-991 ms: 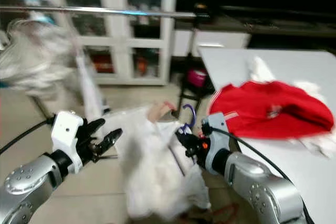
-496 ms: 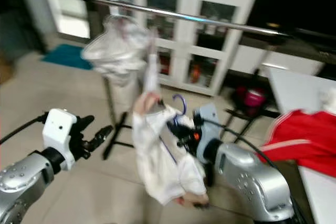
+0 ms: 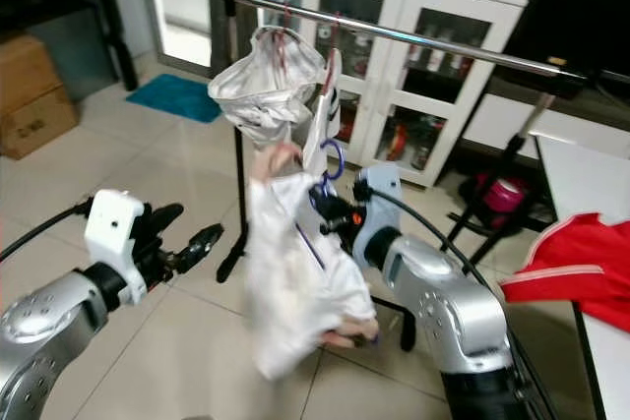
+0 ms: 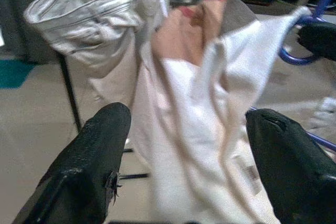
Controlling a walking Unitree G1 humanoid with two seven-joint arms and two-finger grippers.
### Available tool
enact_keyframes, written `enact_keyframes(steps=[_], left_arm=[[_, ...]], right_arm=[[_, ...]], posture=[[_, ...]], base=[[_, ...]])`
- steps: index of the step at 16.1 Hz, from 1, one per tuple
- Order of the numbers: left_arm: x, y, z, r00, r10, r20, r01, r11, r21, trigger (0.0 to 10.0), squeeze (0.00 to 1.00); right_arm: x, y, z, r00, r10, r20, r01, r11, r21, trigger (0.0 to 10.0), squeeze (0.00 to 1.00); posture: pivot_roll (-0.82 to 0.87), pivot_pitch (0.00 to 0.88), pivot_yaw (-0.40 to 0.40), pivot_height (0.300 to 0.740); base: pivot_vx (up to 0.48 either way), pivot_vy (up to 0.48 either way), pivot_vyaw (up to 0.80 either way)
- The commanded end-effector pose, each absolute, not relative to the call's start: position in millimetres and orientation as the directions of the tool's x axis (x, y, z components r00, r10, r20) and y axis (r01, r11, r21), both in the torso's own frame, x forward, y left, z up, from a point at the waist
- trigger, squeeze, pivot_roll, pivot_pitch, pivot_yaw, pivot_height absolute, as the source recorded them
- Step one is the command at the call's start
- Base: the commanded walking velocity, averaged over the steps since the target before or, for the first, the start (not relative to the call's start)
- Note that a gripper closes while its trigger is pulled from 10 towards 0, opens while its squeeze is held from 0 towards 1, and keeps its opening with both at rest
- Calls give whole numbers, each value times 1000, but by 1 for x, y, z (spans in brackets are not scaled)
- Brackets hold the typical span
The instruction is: Hang hanger
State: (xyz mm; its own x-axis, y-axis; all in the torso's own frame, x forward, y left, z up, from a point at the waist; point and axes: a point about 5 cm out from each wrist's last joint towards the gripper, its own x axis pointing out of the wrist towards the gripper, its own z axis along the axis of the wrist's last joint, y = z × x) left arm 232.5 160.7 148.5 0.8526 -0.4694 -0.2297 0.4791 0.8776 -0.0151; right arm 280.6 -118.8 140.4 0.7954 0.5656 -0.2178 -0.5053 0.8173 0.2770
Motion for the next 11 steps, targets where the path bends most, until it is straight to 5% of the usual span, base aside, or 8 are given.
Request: enact_keyframes(steps=[1,3,5,6,7,8,11], left_arm=[[239,152,147,821,-518,-240,535,845,5,10000,1000],[246,148,145,797,-545,-261,575,817,49,10000,1000],[259,144,139,772,-575,-270,619,777,115,10000,0],[260,143,139,771,-577,-270,622,774,119,10000,0],[267,141,140,776,-576,-257,619,775,130,4431,0],[272,138,139,780,-575,-248,616,777,134,0,0],[281,131,131,765,-608,-212,636,764,107,0,0]], right_arm=[[288,-117,147,810,558,-182,-503,820,274,10000,0],[292,-112,152,806,574,-147,-516,802,301,10000,0],[293,-107,160,793,601,-104,-540,771,339,10000,0],[292,-107,161,790,605,-99,-544,766,341,10000,0],[291,-107,162,785,613,-89,-551,756,352,10000,0],[291,-108,163,782,619,-74,-555,745,369,10000,0],[287,-107,169,762,646,-36,-581,707,402,10000,0]], posture=[[10,0,-80,740],[3,0,-79,740],[-9,0,-84,740],[-11,0,-84,740],[-17,0,-84,740],[-25,0,-82,740],[-42,0,-78,740]], base=[[0,0,0],[0,0,0],[0,0,0],[0,0,0],[0,0,0],[0,0,0],[0,0,0]])
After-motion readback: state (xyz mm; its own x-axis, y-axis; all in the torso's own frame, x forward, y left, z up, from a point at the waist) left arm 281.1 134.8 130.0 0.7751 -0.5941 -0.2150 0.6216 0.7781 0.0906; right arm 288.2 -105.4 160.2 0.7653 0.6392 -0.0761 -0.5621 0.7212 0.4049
